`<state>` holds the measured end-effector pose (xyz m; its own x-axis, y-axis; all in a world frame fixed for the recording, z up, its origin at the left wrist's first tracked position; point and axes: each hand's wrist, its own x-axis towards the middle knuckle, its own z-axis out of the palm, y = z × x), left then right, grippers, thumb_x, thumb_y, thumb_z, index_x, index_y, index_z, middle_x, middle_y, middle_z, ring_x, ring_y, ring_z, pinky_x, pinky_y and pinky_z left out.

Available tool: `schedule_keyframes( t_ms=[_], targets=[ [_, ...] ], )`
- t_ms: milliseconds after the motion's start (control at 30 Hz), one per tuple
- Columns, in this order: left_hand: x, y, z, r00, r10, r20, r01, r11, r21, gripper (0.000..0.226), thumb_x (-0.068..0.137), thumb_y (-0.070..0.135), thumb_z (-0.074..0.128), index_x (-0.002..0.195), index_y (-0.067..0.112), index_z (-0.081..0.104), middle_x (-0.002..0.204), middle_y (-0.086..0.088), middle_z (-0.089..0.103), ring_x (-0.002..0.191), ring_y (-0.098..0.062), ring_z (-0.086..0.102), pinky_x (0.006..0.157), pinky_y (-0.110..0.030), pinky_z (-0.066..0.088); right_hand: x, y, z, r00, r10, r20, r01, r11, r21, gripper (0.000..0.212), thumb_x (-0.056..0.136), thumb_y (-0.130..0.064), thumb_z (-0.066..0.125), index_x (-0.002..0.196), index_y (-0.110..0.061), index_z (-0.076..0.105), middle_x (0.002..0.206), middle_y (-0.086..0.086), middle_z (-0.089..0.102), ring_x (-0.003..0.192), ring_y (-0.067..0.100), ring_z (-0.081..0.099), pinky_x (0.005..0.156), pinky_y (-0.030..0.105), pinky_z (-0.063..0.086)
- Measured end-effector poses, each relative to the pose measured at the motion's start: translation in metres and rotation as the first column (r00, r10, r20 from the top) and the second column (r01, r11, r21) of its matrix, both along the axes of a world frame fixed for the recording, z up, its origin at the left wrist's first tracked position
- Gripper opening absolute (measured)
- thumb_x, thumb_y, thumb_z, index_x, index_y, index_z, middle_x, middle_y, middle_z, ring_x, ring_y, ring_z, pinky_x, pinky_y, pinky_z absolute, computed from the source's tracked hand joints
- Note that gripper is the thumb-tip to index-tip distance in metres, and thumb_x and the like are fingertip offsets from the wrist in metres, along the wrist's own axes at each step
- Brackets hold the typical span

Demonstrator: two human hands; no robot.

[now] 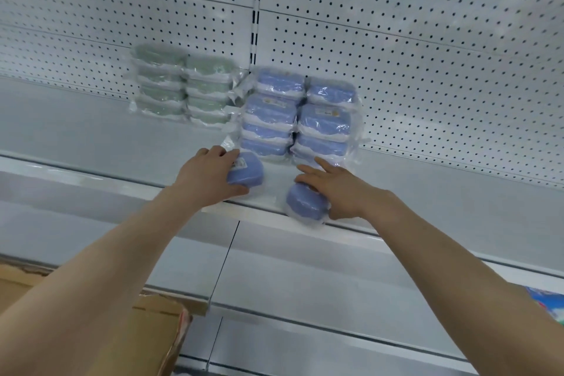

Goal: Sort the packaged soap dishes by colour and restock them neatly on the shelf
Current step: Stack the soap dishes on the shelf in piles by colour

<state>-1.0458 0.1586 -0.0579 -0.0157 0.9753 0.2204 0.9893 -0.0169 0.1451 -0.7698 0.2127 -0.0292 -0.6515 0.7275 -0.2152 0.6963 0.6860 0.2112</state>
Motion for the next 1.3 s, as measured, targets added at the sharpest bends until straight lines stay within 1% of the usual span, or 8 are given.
schedule_keyframes(
  t_ms=[67, 133, 300, 533, 633, 800, 933, 1300],
  targets=[
    [-0.002, 0.007, 0.012, 0.999, -0.032, 0.004, 0.032, 0.999, 0.017, 0.084, 0.075, 0.061, 0.068, 0.144, 0.023, 0.037, 0.133, -0.006, 0.048, 0.115, -0.032, 0.046, 0.097, -0.036, 0.038, 0.000, 0.006, 0.005, 0.996, -0.004, -0.090, 0.000, 0.999, -0.039, 0.081, 0.070, -0.013, 0.077, 0.138, -0.029, 0.036, 0.139, -0.007, 0.043, 0.140, 0.025, 0.029, 0.103, 0.032, 0.036],
    [-0.006, 0.018, 0.028, 0.997, -0.078, 0.029, 0.076, 0.996, 0.056, 0.087, 0.074, 0.062, 0.069, 0.144, 0.022, 0.038, 0.134, -0.007, 0.048, 0.116, -0.033, 0.047, 0.100, -0.038, 0.037, 0.005, 0.010, 0.016, 0.986, -0.067, -0.153, 0.052, 0.994, -0.100, 0.077, 0.064, -0.028, 0.085, 0.128, -0.025, 0.043, 0.112, -0.006, 0.051, 0.107, 0.021, 0.052, 0.084, 0.031, 0.045],
    [-0.002, 0.060, 0.084, 0.980, -0.173, 0.098, 0.151, 0.968, 0.199, 0.089, 0.073, 0.048, 0.078, 0.146, 0.022, 0.034, 0.143, -0.005, 0.044, 0.125, -0.031, 0.044, 0.101, -0.036, 0.035, 0.031, 0.031, 0.078, 0.915, -0.239, -0.325, 0.189, 0.966, -0.179, 0.060, 0.066, -0.057, 0.080, 0.109, -0.031, 0.047, 0.092, -0.011, 0.051, 0.077, 0.007, 0.052, 0.066, 0.026, 0.042],
    [0.010, 0.144, 0.124, 0.972, -0.222, 0.075, 0.216, 0.973, 0.084, 0.080, 0.074, 0.041, 0.081, 0.140, 0.019, 0.041, 0.139, -0.004, 0.051, 0.121, -0.027, 0.050, 0.099, -0.037, 0.041, 0.039, 0.105, 0.121, 0.851, -0.164, -0.500, 0.304, 0.929, 0.213, 0.080, 0.073, -0.063, 0.069, 0.140, -0.032, 0.040, 0.115, 0.004, 0.046, 0.108, 0.031, 0.050, 0.094, 0.042, 0.044],
    [0.009, 0.166, 0.110, 0.949, -0.272, 0.160, 0.273, 0.962, 0.015, 0.068, 0.082, 0.037, 0.075, 0.141, 0.023, 0.043, 0.143, -0.002, 0.047, 0.130, -0.027, 0.044, 0.106, -0.043, 0.038, 0.026, 0.138, 0.106, 0.834, -0.110, -0.541, 0.253, 0.947, 0.197, 0.074, 0.076, -0.059, 0.068, 0.140, -0.033, 0.044, 0.119, 0.006, 0.054, 0.111, 0.033, 0.051, 0.097, 0.046, 0.044],
    [0.019, 0.165, 0.082, 0.965, -0.168, -0.203, 0.213, 0.950, 0.228, 0.048, 0.100, 0.035, 0.048, 0.146, 0.029, 0.039, 0.154, 0.005, 0.033, 0.144, -0.032, 0.021, 0.114, -0.049, 0.023, 0.012, 0.167, 0.059, 0.813, 0.133, -0.567, 0.047, 0.955, 0.292, 0.049, 0.094, -0.040, 0.050, 0.137, -0.018, 0.055, 0.119, 0.010, 0.063, 0.105, 0.038, 0.056, 0.095, 0.039, 0.042],
    [0.025, 0.166, 0.056, 0.970, -0.143, -0.197, 0.213, 0.889, 0.405, 0.049, 0.098, 0.041, 0.035, 0.139, 0.020, 0.050, 0.141, -0.007, 0.050, 0.127, -0.044, 0.042, 0.102, -0.055, 0.039, 0.009, 0.172, 0.043, 0.772, 0.286, -0.568, 0.016, 0.884, 0.467, 0.049, 0.098, -0.039, 0.036, 0.134, -0.014, 0.058, 0.122, 0.012, 0.062, 0.106, 0.040, 0.057, 0.098, 0.043, 0.041],
    [0.029, 0.182, 0.050, 0.961, -0.067, -0.268, 0.183, 0.880, 0.437, 0.057, 0.095, 0.057, 0.031, 0.135, 0.021, 0.049, 0.134, -0.008, 0.051, 0.119, -0.040, 0.046, 0.095, -0.052, 0.042, 0.009, 0.185, 0.029, 0.849, 0.355, -0.391, -0.012, 0.753, 0.658, 0.066, 0.090, -0.061, 0.047, 0.136, -0.013, 0.053, 0.122, 0.015, 0.058, 0.101, 0.038, 0.057, 0.088, 0.047, 0.047]
  ],
)
